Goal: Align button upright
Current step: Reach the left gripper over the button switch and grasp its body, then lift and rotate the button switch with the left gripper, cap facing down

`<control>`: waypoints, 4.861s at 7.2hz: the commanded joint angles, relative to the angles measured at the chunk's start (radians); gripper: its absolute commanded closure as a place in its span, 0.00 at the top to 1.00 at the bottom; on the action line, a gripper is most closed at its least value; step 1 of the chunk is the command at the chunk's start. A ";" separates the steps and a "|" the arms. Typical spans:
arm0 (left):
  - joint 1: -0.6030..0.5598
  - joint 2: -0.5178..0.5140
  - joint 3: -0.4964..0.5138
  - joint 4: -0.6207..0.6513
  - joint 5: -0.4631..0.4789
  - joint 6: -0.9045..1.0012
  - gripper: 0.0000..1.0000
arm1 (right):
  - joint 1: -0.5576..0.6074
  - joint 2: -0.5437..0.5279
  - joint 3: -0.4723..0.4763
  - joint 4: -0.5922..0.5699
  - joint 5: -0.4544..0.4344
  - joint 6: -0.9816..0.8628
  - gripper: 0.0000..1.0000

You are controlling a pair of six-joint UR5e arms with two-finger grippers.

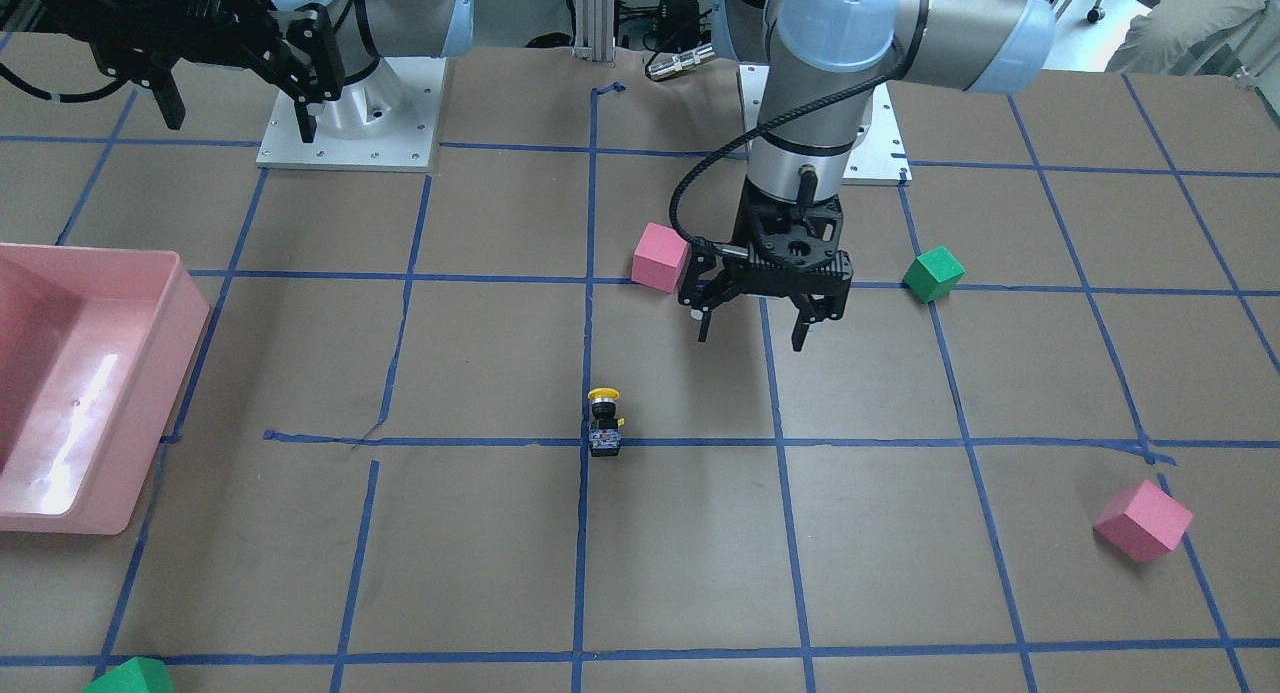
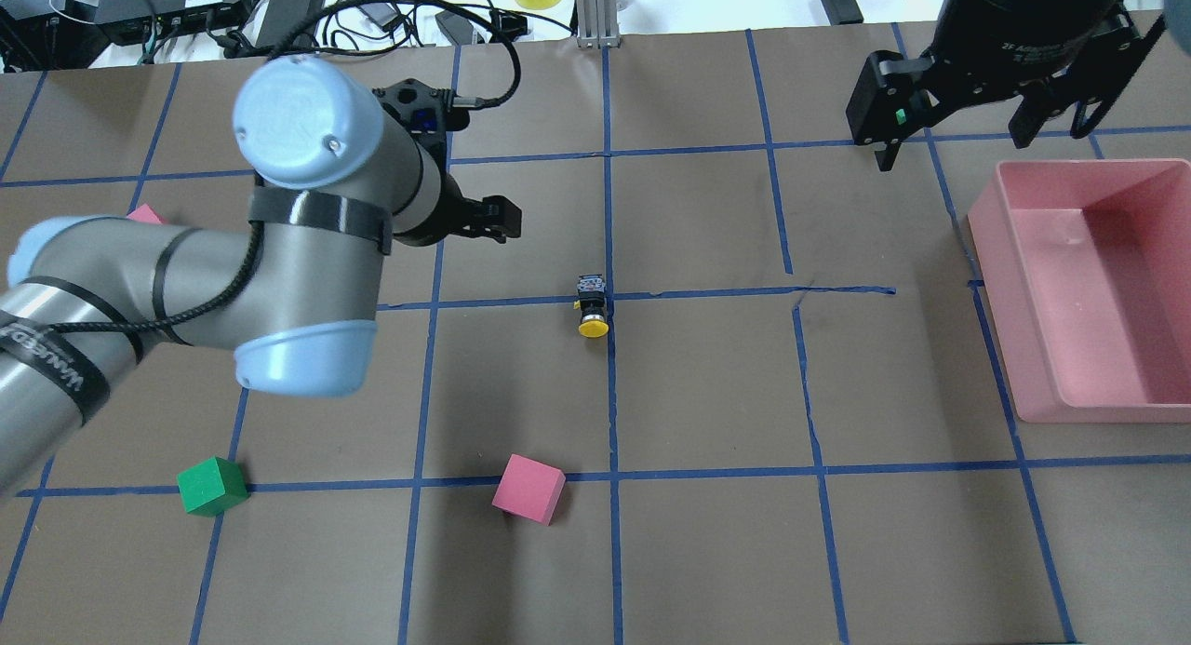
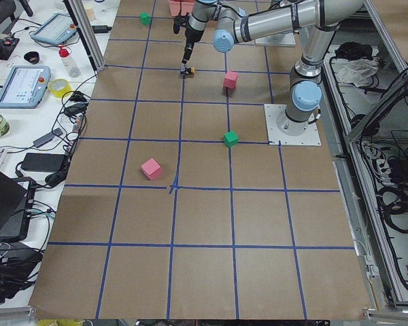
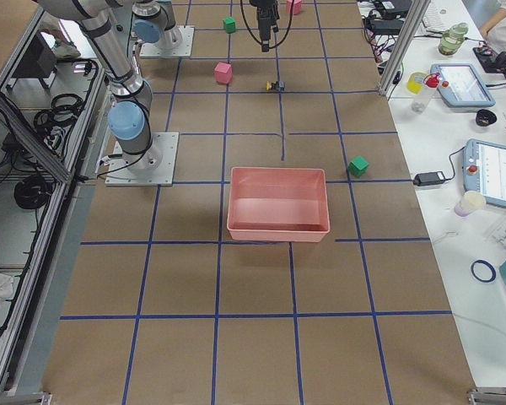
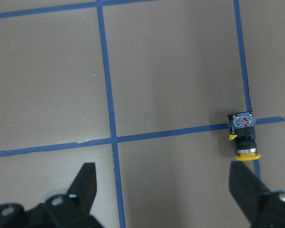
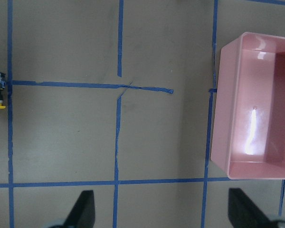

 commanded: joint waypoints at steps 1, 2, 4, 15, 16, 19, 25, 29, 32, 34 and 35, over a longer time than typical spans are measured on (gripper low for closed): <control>-0.096 -0.038 -0.067 0.133 0.022 -0.122 1.00 | 0.000 0.001 0.000 0.002 0.012 0.002 1.00; -0.131 -0.065 -0.067 0.135 0.077 -0.179 1.00 | 0.000 0.003 0.000 0.002 0.014 0.002 1.00; -0.166 -0.134 -0.064 0.139 0.098 -0.225 1.00 | 0.000 0.001 -0.001 0.000 0.012 0.002 1.00; -0.180 -0.398 0.025 0.283 0.010 -0.232 0.99 | 0.002 0.059 -0.026 -0.047 0.161 0.002 1.00; -0.180 -0.398 0.025 0.279 0.010 -0.233 0.84 | 0.000 0.088 -0.024 -0.046 0.162 0.002 1.00; -0.180 -0.397 0.028 0.245 0.015 -0.235 0.08 | 0.000 0.089 -0.020 -0.044 0.162 0.002 1.00; -0.170 -0.349 0.232 -0.171 -0.115 -0.580 0.00 | 0.000 0.086 -0.004 -0.044 0.159 0.002 1.00; 0.018 -0.338 0.228 -0.187 -0.559 -0.990 0.00 | 0.000 0.086 0.002 -0.040 0.156 0.005 1.00; 0.111 -0.351 0.136 -0.257 -0.839 -1.017 0.00 | 0.000 0.086 0.005 -0.043 0.162 0.002 1.00; 0.154 -0.360 0.039 -0.258 -0.975 -1.011 0.00 | 0.002 0.086 0.006 -0.043 0.162 0.001 1.00; 0.159 -0.364 0.025 -0.261 -0.978 -1.017 0.00 | 0.002 0.086 0.006 -0.043 0.162 0.001 1.00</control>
